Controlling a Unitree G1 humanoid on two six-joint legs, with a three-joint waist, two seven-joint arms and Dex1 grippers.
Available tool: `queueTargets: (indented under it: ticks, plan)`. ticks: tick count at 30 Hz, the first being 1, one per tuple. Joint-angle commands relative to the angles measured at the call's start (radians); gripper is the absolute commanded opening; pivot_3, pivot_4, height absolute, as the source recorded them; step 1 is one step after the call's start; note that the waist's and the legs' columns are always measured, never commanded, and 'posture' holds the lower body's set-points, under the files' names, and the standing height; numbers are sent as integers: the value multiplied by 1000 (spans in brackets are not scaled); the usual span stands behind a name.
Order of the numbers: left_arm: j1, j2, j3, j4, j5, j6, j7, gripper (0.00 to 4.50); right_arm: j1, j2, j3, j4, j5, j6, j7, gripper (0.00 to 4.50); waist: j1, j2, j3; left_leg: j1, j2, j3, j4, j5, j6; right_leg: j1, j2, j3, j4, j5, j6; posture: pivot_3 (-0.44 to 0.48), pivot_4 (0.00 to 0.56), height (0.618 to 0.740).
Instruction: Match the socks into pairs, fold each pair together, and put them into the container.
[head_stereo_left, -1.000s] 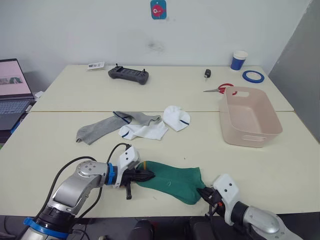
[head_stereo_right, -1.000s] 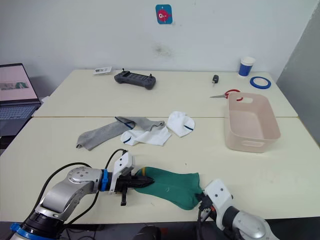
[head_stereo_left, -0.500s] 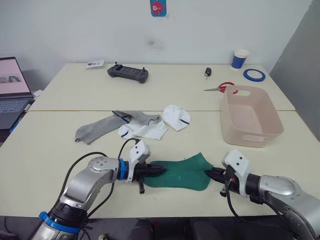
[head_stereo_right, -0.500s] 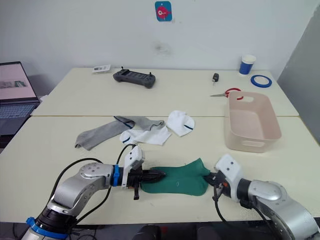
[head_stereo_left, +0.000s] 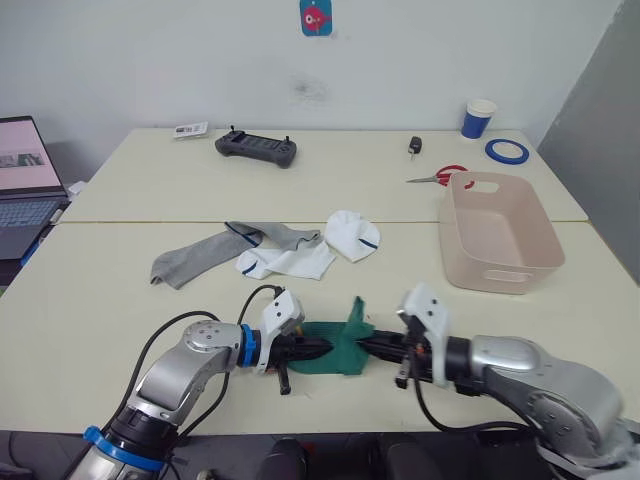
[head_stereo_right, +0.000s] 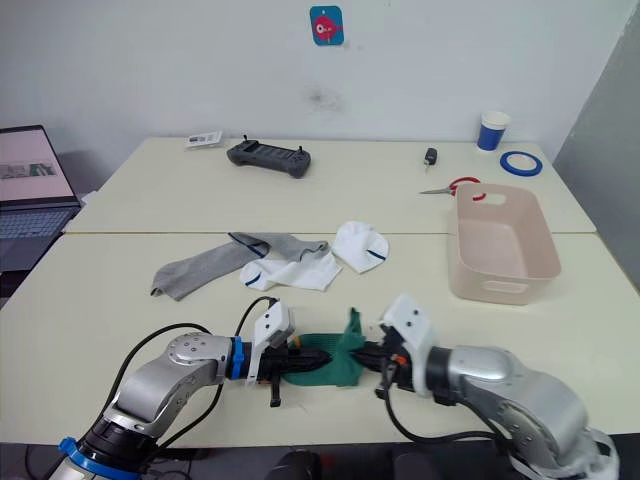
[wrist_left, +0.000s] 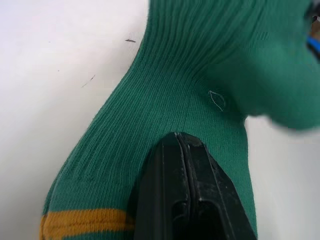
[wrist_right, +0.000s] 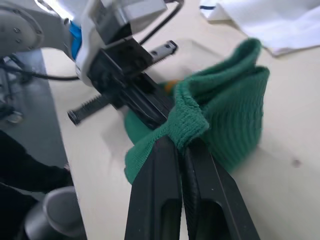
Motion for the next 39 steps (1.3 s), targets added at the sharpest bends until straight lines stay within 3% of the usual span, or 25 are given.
queueTargets:
  ticks: [1,9,21,26,29,38,39]
  plan:
    - [22,42,27,-21,0,40,3,0,-43,42,42,48,-4,10,-27,23,-1,0,0,0,0,0,0,0,0,0,0,0,0,0,0,0,150,740]
    - [44,175,128,-117,-79,109,-45,0,-82,55,103,118,-28,-25,-12,23,-3,2,1,-1,1,0,-1,0,0,-2,0,-1,0,-1,-1,0,150,740]
    - [96,145,71,-100,-33,80,-20,0,-117,135,223,235,-92,-64,-18,23,-2,2,2,-1,1,0,-1,0,0,-2,0,0,-1,-1,-1,0,150,740]
    - [89,152,88,-82,-32,71,-25,0,-116,197,212,273,-86,-56,-27,23,-2,2,2,-1,1,0,-1,0,0,-2,0,0,-1,-1,-1,0,150,740]
    - [90,164,113,-80,-40,69,-27,0,-114,220,194,263,-80,-44,-35,772,-3,3,2,-1,1,0,-1,0,0,-2,0,0,-1,-1,-1,0,150,740]
    - [116,231,257,-115,-118,105,-43,0,-116,179,65,103,54,88,-9,3991,-3,3,2,-2,1,-1,-1,0,0,-3,0,0,-1,-1,-1,0,150,740]
    - [123,245,275,-117,-125,105,-49,0,-113,159,50,87,66,89,-1,3991,-4,3,2,-2,1,-1,-1,0,0,-3,0,-1,-1,-1,-1,0,150,740]
